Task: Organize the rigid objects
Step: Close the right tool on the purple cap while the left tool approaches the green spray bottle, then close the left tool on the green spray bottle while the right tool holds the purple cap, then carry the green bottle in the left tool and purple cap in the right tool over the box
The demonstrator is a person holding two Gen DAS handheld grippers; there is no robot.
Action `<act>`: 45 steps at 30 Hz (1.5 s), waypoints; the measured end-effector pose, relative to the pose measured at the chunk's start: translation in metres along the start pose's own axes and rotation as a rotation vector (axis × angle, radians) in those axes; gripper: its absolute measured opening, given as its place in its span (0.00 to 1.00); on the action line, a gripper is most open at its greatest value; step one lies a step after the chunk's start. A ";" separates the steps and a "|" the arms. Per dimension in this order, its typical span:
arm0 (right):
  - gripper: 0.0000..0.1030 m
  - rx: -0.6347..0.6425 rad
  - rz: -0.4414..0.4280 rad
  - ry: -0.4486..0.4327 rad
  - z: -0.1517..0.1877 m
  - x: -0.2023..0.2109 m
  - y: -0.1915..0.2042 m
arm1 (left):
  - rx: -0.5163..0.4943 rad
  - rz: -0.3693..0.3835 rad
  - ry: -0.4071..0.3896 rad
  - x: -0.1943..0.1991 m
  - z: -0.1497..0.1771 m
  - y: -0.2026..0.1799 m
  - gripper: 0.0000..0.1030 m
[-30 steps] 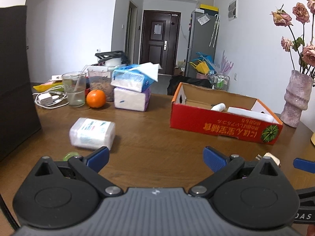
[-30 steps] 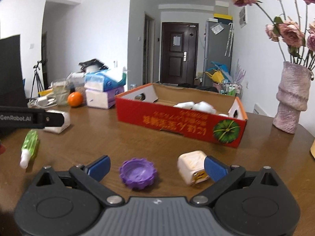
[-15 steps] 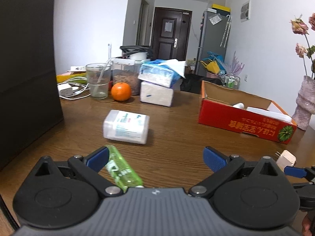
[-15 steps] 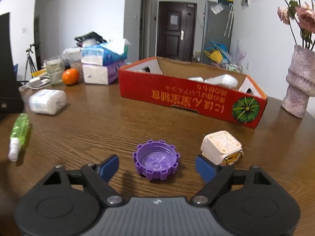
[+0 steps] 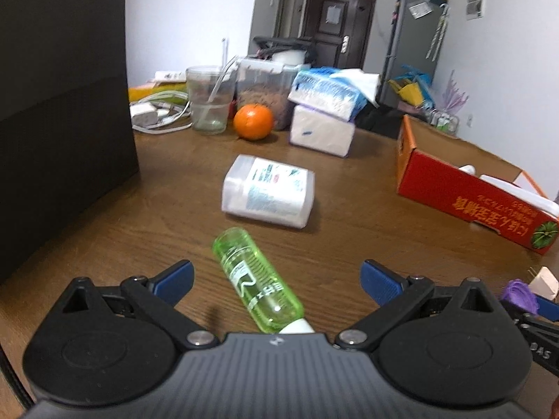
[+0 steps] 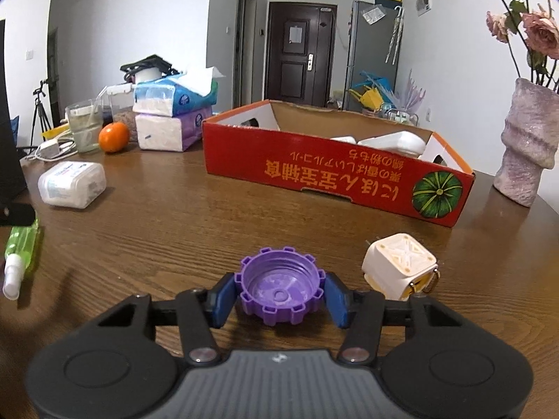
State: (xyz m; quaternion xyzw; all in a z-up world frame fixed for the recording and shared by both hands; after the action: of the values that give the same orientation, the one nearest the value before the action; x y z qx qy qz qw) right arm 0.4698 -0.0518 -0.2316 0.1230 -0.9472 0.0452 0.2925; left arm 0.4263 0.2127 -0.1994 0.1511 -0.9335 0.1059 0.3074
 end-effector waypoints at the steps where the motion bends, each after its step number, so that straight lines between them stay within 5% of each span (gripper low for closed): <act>1: 0.52 -0.003 -0.001 -0.005 -0.001 0.001 -0.001 | 0.007 -0.007 0.008 -0.002 0.001 0.002 1.00; 10: 0.52 -0.009 -0.010 -0.029 -0.005 0.007 -0.001 | 0.044 -0.074 0.065 -0.019 0.006 0.012 0.96; 15: 0.52 -0.014 -0.013 -0.029 -0.005 0.007 -0.001 | 0.036 -0.092 0.095 -0.026 0.010 0.010 0.72; 24: 0.52 -0.026 -0.028 -0.032 -0.006 0.009 0.000 | 0.004 -0.105 0.093 -0.027 0.013 0.005 0.50; 27: 0.52 -0.030 -0.033 -0.034 -0.007 0.010 -0.001 | 0.006 -0.103 0.093 -0.024 0.014 0.002 0.31; 45: 0.52 -0.063 -0.076 -0.077 -0.016 0.021 -0.001 | -0.009 -0.004 0.057 -0.005 0.017 -0.039 0.31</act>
State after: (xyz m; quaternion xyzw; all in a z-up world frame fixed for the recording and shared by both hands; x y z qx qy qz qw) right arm 0.4618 -0.0547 -0.2068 0.1512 -0.9533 -0.0006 0.2613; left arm 0.4343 0.1725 -0.2116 0.1484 -0.9246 0.1053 0.3346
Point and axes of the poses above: each gripper's, at about its wrist camera, not at the fingertips, and x roughly against the way its jaws point, y to its left, z to its underside, the point moved 9 cm from there along -x, roughly the way its jaws point, and after that the axes turned 1 degree about -z, right-handed, at the moved point
